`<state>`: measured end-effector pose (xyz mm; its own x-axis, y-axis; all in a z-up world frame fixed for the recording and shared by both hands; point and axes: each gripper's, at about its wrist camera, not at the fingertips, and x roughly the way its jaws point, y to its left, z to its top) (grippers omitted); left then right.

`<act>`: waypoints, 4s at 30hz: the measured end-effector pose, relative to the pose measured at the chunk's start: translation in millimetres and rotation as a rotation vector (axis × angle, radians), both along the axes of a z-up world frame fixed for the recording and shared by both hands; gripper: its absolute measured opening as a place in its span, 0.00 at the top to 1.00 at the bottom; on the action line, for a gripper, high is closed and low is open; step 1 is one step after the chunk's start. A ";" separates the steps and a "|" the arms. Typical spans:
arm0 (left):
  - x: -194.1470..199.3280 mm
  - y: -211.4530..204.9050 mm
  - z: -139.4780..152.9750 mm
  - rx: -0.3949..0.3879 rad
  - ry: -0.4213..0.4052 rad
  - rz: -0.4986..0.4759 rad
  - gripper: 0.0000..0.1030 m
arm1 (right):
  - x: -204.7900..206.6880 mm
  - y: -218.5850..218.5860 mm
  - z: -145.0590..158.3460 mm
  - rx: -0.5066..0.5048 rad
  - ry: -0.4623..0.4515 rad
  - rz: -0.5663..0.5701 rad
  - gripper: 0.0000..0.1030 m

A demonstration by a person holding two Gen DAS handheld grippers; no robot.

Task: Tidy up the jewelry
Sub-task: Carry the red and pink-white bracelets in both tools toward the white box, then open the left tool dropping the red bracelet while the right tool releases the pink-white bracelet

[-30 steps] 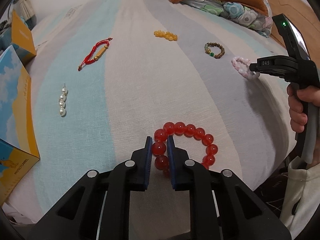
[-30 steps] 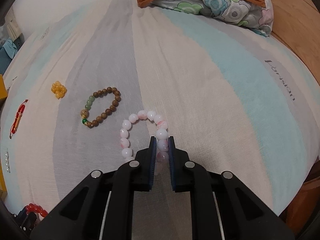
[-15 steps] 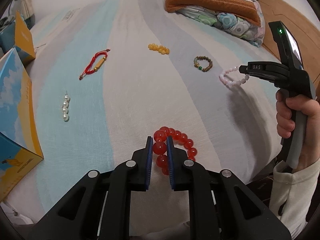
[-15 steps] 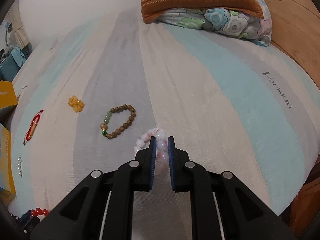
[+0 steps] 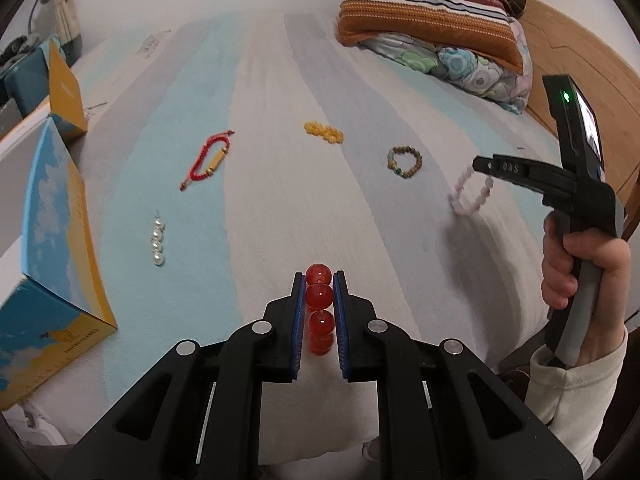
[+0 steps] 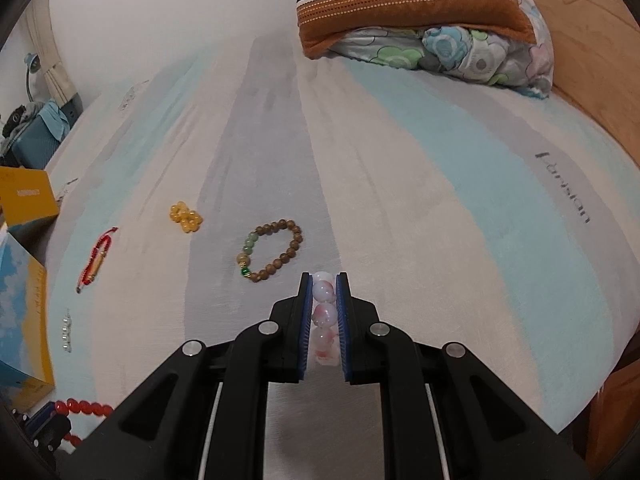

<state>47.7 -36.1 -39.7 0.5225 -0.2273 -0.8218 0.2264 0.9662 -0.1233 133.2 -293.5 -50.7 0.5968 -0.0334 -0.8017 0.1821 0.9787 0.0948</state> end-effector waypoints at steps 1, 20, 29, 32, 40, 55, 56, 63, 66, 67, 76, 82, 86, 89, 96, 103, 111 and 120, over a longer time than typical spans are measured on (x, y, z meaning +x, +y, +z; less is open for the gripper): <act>0.6 0.8 1.7 0.001 -0.001 0.005 0.87 | -0.5 0.8 1.1 0.001 0.000 0.000 0.89; 16.6 38.6 50.0 0.020 -0.065 0.064 0.87 | -10.5 65.1 52.4 -0.047 -0.042 0.064 0.89; 18.0 66.4 71.4 0.048 -0.103 0.106 0.87 | -14.7 116.6 68.2 -0.055 -0.059 0.133 0.89; 19.5 78.5 79.1 0.045 -0.112 0.123 0.87 | -14.8 135.9 73.0 -0.062 -0.064 0.160 0.89; 14.4 106.9 98.6 0.037 -0.145 0.154 0.87 | -14.7 189.3 85.3 -0.075 -0.079 0.225 0.89; -9.3 180.4 136.7 0.044 -0.202 0.274 0.87 | -22.1 283.9 110.8 -0.082 -0.124 0.364 0.89; -10.2 185.2 137.2 0.046 -0.202 0.281 0.87 | -23.1 291.5 112.3 -0.083 -0.127 0.375 0.89; -22.5 229.3 138.5 0.060 -0.195 0.356 0.87 | -31.4 341.9 121.7 -0.084 -0.147 0.449 0.89; -26.7 247.0 136.1 0.065 -0.186 0.387 0.87 | -34.8 364.4 123.4 -0.086 -0.153 0.484 0.89; -28.0 253.2 134.9 0.067 -0.182 0.398 0.87 | -35.4 369.9 123.8 -0.084 -0.154 0.492 0.89; -39.6 308.5 116.4 0.081 -0.140 0.495 0.87 | -49.3 427.2 124.6 -0.079 -0.172 0.586 0.89; -44.7 333.5 102.6 0.076 -0.113 0.538 0.87 | -52.9 456.6 111.7 -0.087 -0.153 0.631 0.89; -47.7 345.4 92.5 0.080 -0.092 0.558 0.87 | -50.8 472.1 96.3 -0.096 -0.121 0.651 0.89; -46.1 351.5 82.9 0.083 -0.072 0.566 0.87 | -47.5 480.6 82.1 -0.094 -0.083 0.666 0.89; -39.0 360.7 61.1 0.086 -0.025 0.571 0.87 | -41.5 492.4 54.0 -0.080 0.000 0.687 0.89; -31.7 366.4 41.4 0.099 0.025 0.584 0.87 | -37.3 499.3 33.9 -0.099 0.064 0.699 0.89; -27.5 367.0 31.2 0.104 0.047 0.581 0.87 | -35.9 501.0 20.8 -0.120 0.090 0.698 0.89; -27.7 369.4 34.5 0.110 0.048 0.599 0.85 | -35.2 500.9 18.8 -0.121 0.100 0.701 0.87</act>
